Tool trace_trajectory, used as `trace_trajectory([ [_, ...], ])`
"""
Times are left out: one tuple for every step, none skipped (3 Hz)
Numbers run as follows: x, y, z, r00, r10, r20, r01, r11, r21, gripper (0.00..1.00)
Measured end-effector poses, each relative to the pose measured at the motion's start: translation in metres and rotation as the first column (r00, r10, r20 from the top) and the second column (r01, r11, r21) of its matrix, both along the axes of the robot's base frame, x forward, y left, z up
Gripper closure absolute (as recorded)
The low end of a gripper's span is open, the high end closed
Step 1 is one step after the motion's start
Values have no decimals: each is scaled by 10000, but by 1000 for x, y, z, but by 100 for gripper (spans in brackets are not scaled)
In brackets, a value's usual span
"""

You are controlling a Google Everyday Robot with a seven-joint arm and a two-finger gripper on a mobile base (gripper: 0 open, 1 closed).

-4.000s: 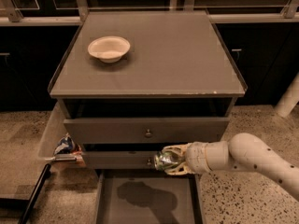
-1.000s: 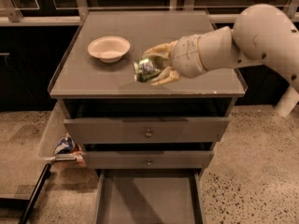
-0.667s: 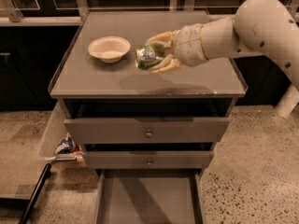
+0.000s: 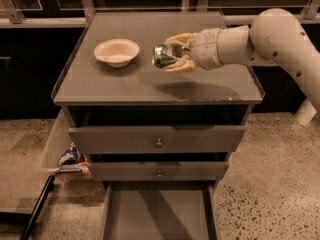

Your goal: Pick green can from bottom drawer and place on counter

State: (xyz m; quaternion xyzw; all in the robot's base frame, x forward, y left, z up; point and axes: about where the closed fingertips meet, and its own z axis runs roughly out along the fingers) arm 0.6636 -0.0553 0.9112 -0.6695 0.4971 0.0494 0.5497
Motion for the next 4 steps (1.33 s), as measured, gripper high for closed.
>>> trace_trajectory([
  [12,-11,-9,9976,-696,67,692,9965,466,100],
  [23,-25,-18,9910,-1334,-86,1336,9867,926,100],
  [32,-34,-28,9850,-1686,-371,1718,9783,1157,100],
  [38,-40,-39,9802,-1881,-623,1946,9731,1233,100],
])
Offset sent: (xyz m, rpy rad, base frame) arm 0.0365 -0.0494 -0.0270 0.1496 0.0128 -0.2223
